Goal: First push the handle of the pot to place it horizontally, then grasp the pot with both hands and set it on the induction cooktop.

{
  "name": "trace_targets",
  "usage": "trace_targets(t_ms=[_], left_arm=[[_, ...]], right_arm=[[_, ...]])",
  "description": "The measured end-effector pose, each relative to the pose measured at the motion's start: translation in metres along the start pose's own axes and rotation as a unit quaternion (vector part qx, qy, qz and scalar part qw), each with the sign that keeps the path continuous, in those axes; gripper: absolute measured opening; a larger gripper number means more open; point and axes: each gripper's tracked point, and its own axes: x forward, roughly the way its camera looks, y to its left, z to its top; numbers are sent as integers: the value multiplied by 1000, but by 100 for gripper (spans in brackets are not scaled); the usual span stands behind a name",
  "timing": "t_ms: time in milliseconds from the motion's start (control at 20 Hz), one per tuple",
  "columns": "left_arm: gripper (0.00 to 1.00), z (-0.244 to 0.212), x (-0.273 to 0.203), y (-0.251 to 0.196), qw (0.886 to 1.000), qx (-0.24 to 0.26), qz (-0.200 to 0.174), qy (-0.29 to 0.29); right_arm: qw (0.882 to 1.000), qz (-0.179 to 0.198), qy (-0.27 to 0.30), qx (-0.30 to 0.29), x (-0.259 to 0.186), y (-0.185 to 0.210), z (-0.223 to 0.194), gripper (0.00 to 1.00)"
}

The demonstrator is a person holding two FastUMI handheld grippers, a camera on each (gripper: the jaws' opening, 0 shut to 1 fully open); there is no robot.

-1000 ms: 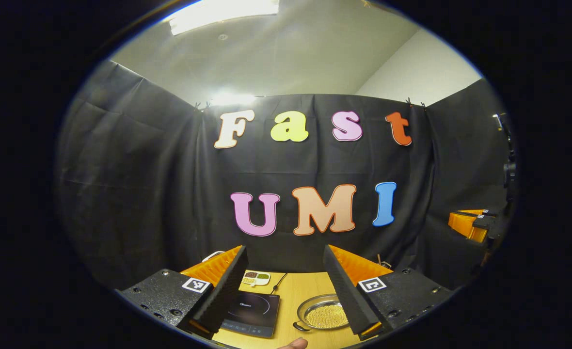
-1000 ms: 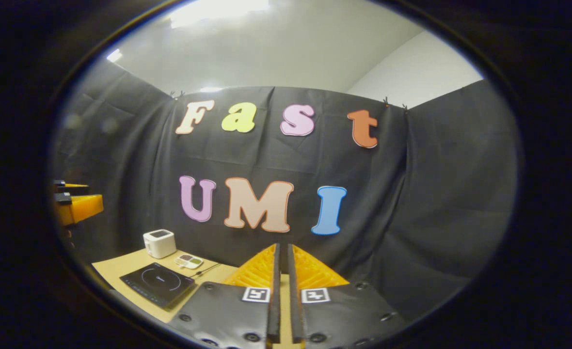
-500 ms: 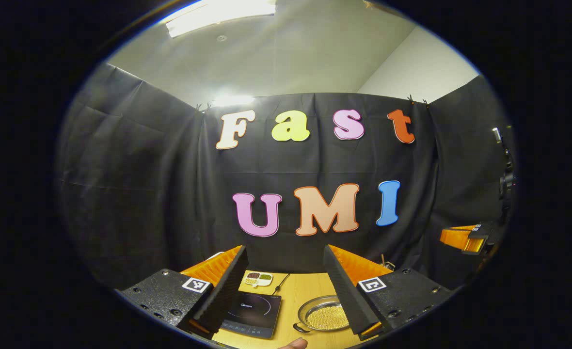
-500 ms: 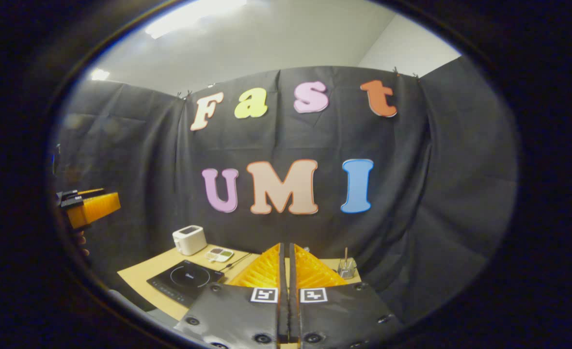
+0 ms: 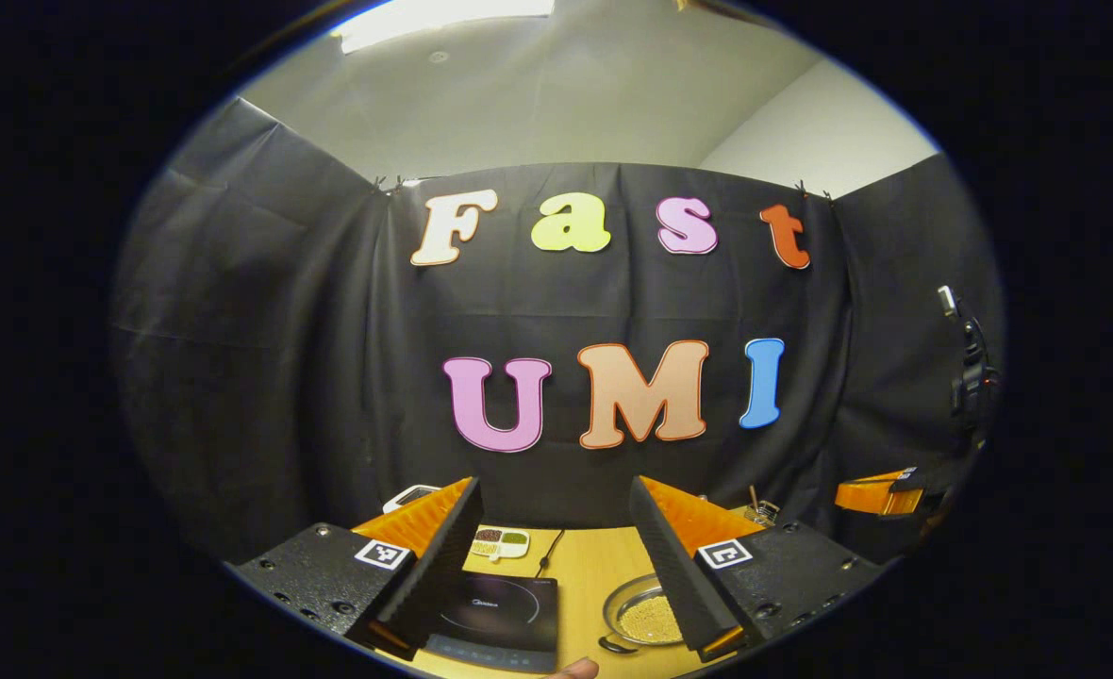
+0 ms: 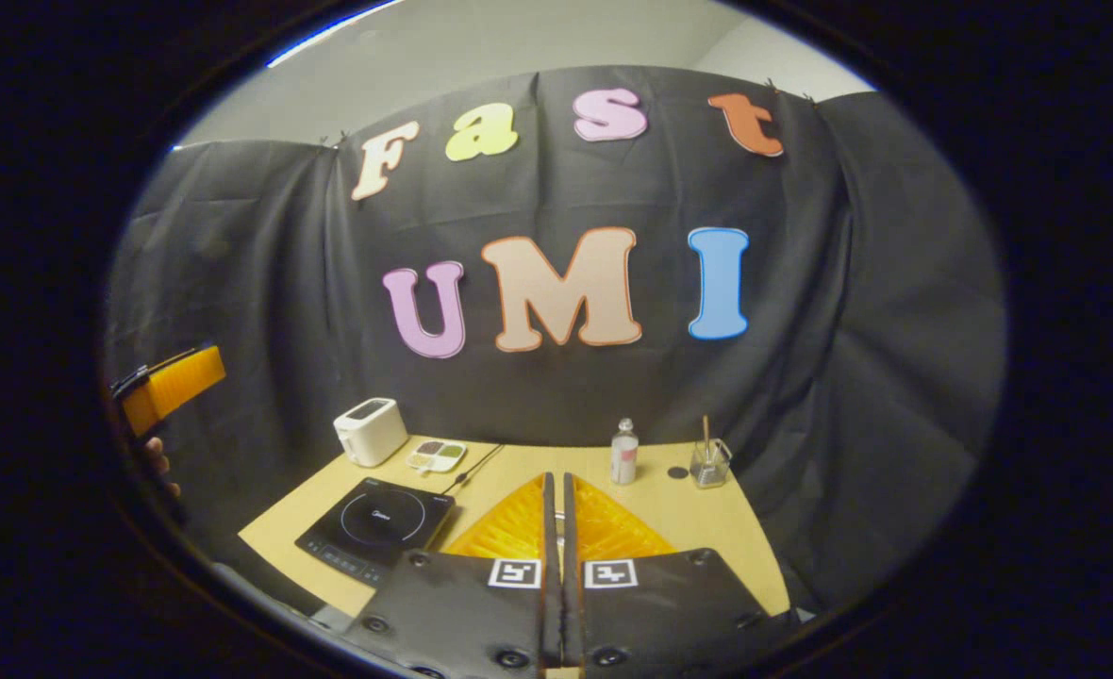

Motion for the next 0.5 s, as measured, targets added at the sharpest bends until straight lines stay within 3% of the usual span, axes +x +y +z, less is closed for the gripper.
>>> trace_targets(t_ms=[300,500], left_arm=[[95,-34,43,42,998,10,-61,1],[95,-59,56,61,996,5,-86,22]], right_arm=[[997,-54,60,9,36,44,-59,3],[991,-61,111,33,54,73,-101,3]])
